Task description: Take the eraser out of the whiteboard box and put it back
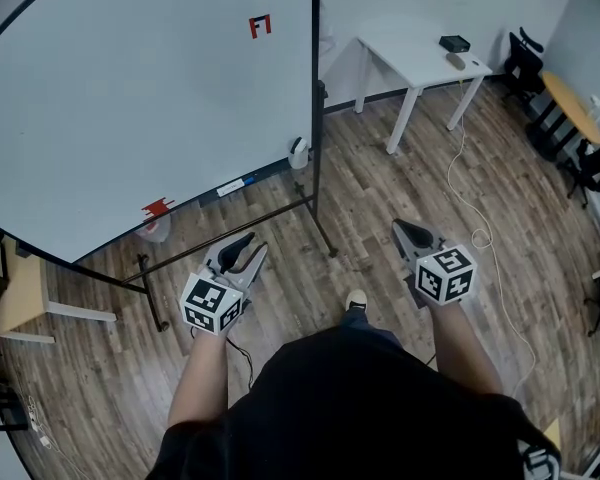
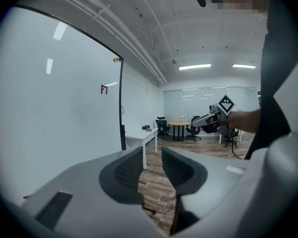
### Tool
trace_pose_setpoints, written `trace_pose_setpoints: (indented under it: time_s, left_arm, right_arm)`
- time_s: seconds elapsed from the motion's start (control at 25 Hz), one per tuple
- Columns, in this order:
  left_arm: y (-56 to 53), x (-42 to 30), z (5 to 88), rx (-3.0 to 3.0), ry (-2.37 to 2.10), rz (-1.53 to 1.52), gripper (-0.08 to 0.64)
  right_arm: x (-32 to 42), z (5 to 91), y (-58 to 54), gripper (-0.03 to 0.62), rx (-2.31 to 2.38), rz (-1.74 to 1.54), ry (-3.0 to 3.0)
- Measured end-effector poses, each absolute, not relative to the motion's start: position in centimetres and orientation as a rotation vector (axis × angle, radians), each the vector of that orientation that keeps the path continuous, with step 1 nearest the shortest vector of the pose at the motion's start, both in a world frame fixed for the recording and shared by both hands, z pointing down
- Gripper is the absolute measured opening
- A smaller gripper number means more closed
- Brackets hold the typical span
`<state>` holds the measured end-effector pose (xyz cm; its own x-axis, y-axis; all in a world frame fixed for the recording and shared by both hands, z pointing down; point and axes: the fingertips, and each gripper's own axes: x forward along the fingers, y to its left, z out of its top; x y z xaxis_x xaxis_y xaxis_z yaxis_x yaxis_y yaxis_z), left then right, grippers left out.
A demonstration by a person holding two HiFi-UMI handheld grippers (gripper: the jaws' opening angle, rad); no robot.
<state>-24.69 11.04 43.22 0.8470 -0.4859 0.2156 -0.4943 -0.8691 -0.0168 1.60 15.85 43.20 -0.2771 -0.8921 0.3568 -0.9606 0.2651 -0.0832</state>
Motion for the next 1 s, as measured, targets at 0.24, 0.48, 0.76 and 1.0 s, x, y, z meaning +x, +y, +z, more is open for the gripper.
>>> trace_pose_setpoints:
  time_s: [0.24,0.48,0.76,1.0]
  left_arm:
    - [9.2,-22.6,43.6,2.967,-0.809,0.341,0.127]
    - [7.4,-20.3,44.3,2.947,-0.821,0.368,0.127]
    - [5.7,-18.4,45.5,2.909,-0.845,0.405,0.127]
    - [4.3,-16.3,46.4,2.883,-0.860,0.422,0.127]
  right_arm:
    - [3.3,43.6,13.5,-0.005,1.693,0.424,-2.326]
    - [5.1,44.1,10.7,-0.005,1.658,0.432,-2.348]
    - [6.8,45.4,8.0,-0.006,1.604,0.462,-2.366]
    - [8.6,45.9,5.8,-0.006,1.576,0.472,-2.381]
